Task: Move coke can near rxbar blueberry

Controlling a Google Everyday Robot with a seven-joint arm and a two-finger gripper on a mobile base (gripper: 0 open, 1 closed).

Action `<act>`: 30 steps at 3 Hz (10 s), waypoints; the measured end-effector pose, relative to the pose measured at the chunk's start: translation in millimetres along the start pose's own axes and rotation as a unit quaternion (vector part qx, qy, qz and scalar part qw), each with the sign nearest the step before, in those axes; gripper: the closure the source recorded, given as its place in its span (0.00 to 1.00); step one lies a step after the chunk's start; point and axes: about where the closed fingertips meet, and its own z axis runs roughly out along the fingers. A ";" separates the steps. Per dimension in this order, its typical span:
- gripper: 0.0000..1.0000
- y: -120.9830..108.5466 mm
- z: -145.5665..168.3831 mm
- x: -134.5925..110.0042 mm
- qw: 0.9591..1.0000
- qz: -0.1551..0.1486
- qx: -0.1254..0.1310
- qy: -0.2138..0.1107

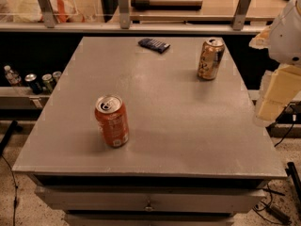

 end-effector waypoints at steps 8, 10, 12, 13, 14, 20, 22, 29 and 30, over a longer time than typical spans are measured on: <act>0.00 43.1 74.8 -116.2 0.947 -0.021 -0.146 -0.284; 0.00 62.5 95.9 -154.5 0.913 -0.016 -0.168 -0.371; 0.00 76.6 115.4 -185.9 0.881 -0.013 -0.180 -0.437; 0.00 83.8 115.6 -207.2 0.860 -0.017 -0.185 -0.476; 0.00 92.2 114.3 -229.0 0.838 -0.019 -0.189 -0.512; 0.85 107.8 143.2 -259.2 0.786 -0.007 -0.217 -0.579; 1.00 104.5 142.0 -256.1 0.784 -0.006 -0.215 -0.582; 1.00 -11.6 150.0 -252.7 0.808 0.078 -0.067 -0.580; 1.00 -66.3 136.2 -251.5 0.814 0.073 -0.018 -0.575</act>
Offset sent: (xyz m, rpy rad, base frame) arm 0.0034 0.0190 -0.0073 0.0295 0.0174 0.0637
